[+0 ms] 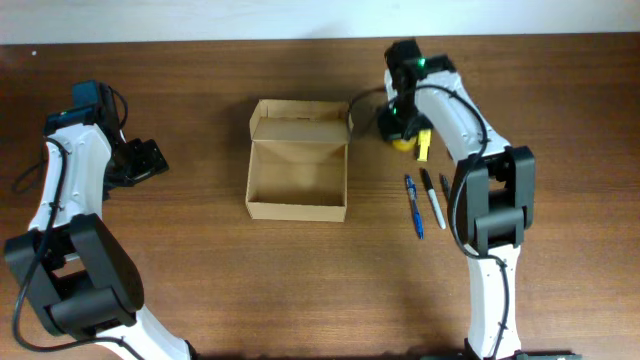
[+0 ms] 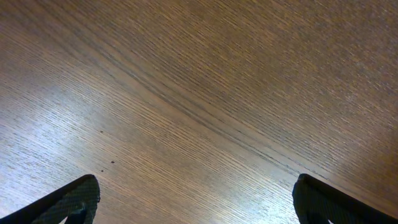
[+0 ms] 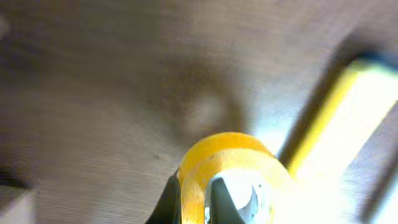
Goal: Pack container
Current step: 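Carry the tape roll into the box and release it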
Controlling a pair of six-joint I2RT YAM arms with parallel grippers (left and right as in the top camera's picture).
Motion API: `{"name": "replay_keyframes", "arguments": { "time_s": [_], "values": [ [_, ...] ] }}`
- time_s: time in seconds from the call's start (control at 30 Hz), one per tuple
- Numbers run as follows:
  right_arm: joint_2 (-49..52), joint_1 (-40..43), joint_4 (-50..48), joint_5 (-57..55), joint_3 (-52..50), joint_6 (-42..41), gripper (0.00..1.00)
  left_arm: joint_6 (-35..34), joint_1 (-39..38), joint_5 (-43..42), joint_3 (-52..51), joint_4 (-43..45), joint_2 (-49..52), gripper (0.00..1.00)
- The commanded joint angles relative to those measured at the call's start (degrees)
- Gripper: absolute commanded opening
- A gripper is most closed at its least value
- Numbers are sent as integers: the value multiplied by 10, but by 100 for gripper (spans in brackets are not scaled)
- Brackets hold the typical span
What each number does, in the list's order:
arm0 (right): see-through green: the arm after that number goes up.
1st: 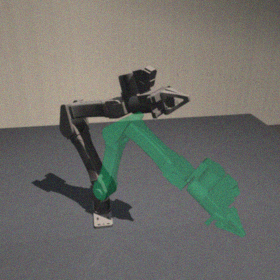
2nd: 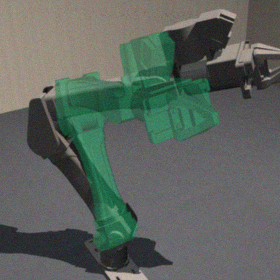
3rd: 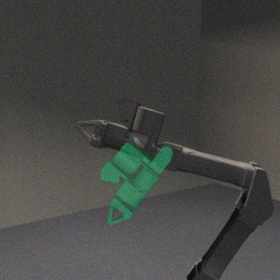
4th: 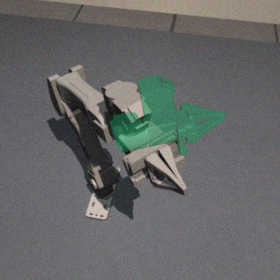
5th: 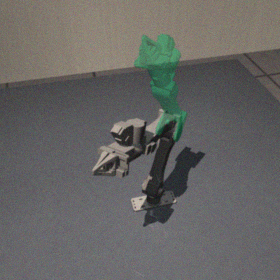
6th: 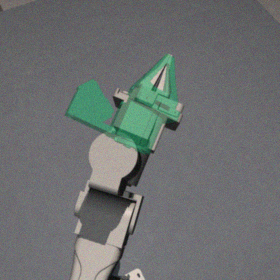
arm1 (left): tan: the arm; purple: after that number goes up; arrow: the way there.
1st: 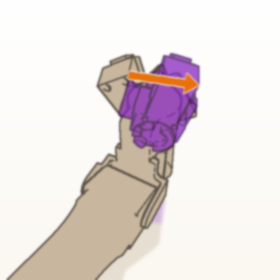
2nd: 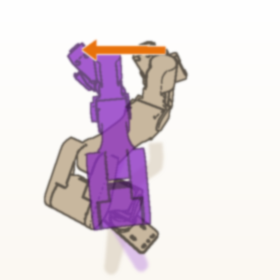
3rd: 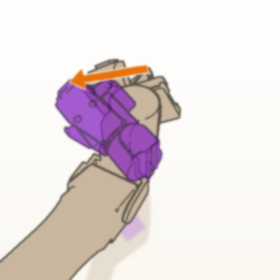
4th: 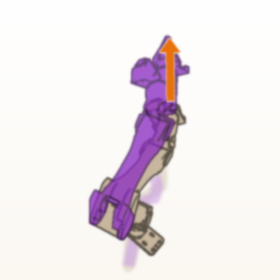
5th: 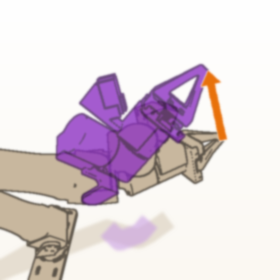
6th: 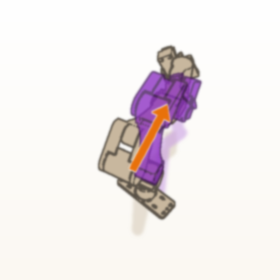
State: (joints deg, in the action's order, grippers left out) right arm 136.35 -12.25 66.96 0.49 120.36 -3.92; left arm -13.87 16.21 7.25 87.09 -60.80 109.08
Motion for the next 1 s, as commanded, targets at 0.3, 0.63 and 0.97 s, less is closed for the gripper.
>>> {"name": "replay_keyframes", "arguments": {
  "time_s": [0.3, 0.63, 0.97],
  "values": [
    [-8, -75, 231, 5, 409, 39, 3, 7, 1, -4, -2, 0, -1, 100],
    [-7, -235, 297, 8, 435, 205, 4, 7, 1, -4, -2, 0, -1, 100],
    [-7, -269, 229, 77, 206, 241, 4, 7, 1, -4, -2, 0, -1, 100]
  ]
}}
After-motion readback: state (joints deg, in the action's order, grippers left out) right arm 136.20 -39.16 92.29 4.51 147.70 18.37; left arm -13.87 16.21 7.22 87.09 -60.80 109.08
